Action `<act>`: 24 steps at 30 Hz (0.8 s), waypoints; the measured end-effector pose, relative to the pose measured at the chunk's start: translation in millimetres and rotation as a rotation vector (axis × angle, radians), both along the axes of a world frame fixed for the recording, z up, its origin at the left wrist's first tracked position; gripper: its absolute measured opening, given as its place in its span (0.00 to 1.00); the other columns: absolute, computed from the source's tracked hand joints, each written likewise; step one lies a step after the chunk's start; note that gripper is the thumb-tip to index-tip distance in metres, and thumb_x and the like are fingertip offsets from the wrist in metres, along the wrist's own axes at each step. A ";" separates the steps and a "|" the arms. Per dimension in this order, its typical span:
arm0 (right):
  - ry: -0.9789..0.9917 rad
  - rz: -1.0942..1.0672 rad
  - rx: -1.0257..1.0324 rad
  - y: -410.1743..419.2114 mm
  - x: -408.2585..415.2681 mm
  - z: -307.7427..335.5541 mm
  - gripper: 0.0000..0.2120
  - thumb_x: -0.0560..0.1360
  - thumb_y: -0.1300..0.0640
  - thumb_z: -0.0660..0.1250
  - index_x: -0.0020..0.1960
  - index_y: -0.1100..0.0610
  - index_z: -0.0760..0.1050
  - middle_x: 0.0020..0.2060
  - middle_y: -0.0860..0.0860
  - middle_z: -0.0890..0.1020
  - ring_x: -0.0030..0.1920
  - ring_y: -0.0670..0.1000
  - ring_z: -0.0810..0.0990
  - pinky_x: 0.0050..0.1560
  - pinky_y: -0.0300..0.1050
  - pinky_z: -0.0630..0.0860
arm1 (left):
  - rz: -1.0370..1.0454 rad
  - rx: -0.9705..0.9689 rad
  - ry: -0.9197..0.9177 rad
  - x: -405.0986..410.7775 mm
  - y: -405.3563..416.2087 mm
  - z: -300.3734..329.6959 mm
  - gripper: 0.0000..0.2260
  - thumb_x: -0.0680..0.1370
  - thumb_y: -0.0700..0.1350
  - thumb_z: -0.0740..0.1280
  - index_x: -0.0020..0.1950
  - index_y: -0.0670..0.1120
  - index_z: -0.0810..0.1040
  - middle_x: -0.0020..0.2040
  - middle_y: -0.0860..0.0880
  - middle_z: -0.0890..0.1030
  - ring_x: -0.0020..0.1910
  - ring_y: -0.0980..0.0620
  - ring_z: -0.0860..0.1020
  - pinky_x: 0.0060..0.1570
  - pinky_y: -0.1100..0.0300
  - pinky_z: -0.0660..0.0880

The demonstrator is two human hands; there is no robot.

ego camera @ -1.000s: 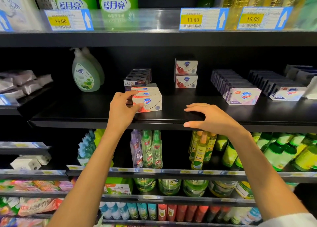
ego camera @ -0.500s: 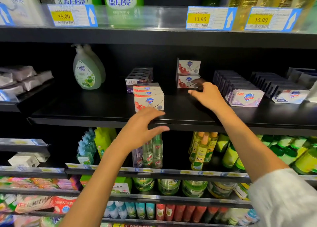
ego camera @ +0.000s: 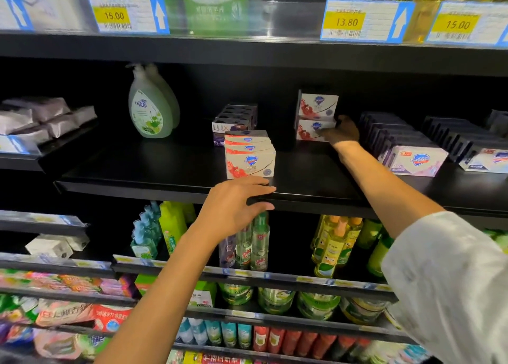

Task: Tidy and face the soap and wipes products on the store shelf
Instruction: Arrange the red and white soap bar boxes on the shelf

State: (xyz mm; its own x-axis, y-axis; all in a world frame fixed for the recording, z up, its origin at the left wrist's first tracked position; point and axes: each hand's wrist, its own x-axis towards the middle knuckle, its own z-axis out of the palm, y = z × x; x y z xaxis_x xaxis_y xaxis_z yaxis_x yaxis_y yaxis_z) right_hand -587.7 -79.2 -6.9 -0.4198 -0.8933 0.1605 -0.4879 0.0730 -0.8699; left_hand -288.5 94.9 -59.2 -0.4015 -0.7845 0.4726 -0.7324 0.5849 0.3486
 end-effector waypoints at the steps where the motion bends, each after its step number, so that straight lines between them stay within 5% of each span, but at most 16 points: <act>1: 0.009 -0.020 -0.004 0.4 0.4 1.2 0.37 0.71 0.54 0.81 0.75 0.59 0.70 0.71 0.55 0.77 0.70 0.58 0.77 0.70 0.51 0.75 | 0.005 0.006 -0.003 -0.4 0.3 0.4 0.19 0.78 0.58 0.72 0.69 0.58 0.81 0.71 0.58 0.78 0.72 0.55 0.74 0.67 0.52 0.74; 4: 0.030 -0.032 -0.003 5.0 1.4 4.8 0.31 0.72 0.55 0.81 0.71 0.60 0.75 0.66 0.55 0.81 0.66 0.57 0.81 0.64 0.46 0.77 | 0.009 0.019 -0.009 -0.8 0.9 1.6 0.19 0.78 0.58 0.72 0.69 0.59 0.81 0.72 0.58 0.78 0.73 0.55 0.74 0.68 0.52 0.73; 10: -0.001 -0.002 -0.004 18.7 0.9 6.4 0.26 0.69 0.53 0.83 0.63 0.59 0.81 0.61 0.56 0.84 0.63 0.57 0.82 0.66 0.53 0.78 | 0.015 0.040 0.006 -1.3 3.4 3.5 0.20 0.78 0.57 0.73 0.70 0.58 0.81 0.71 0.58 0.78 0.72 0.54 0.74 0.68 0.51 0.73; 12: -0.124 0.033 -0.052 33.5 1.9 8.6 0.21 0.71 0.57 0.82 0.60 0.58 0.79 0.56 0.55 0.84 0.56 0.56 0.84 0.56 0.57 0.83 | 0.017 0.045 0.010 -1.5 4.1 4.5 0.19 0.78 0.57 0.73 0.70 0.58 0.81 0.71 0.57 0.78 0.72 0.54 0.74 0.68 0.50 0.74; 15: -0.378 0.090 -0.127 71.1 5.6 12.1 0.17 0.74 0.62 0.79 0.58 0.58 0.76 0.50 0.51 0.84 0.46 0.50 0.86 0.41 0.49 0.86 | 0.016 0.060 0.006 -2.0 5.7 6.0 0.19 0.79 0.57 0.73 0.70 0.58 0.80 0.72 0.57 0.78 0.73 0.54 0.73 0.68 0.50 0.73; 21: -0.641 0.152 -0.143 130.3 3.4 7.9 0.22 0.75 0.59 0.79 0.63 0.62 0.74 0.52 0.58 0.87 0.49 0.52 0.89 0.51 0.57 0.86 | 0.002 0.093 0.006 -1.9 7.9 8.0 0.19 0.79 0.56 0.73 0.70 0.56 0.80 0.71 0.56 0.79 0.71 0.54 0.75 0.69 0.51 0.74; 24: -0.693 0.249 -0.156 156.0 2.9 5.6 0.11 0.77 0.59 0.77 0.54 0.59 0.77 0.52 0.57 0.88 0.53 0.55 0.88 0.54 0.59 0.85 | -0.008 0.134 0.027 -4.7 10.1 10.8 0.20 0.80 0.56 0.72 0.72 0.54 0.79 0.70 0.55 0.79 0.69 0.54 0.76 0.69 0.50 0.75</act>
State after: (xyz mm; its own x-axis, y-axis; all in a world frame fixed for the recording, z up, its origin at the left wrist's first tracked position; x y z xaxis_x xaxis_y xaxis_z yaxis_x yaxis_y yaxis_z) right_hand -584.8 76.8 -1.4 -0.2596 -0.9635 0.0654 0.1888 -0.1170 -0.9750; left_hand -293.2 105.0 -48.4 -0.3964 -0.8382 0.3745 -0.7172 0.5374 0.4436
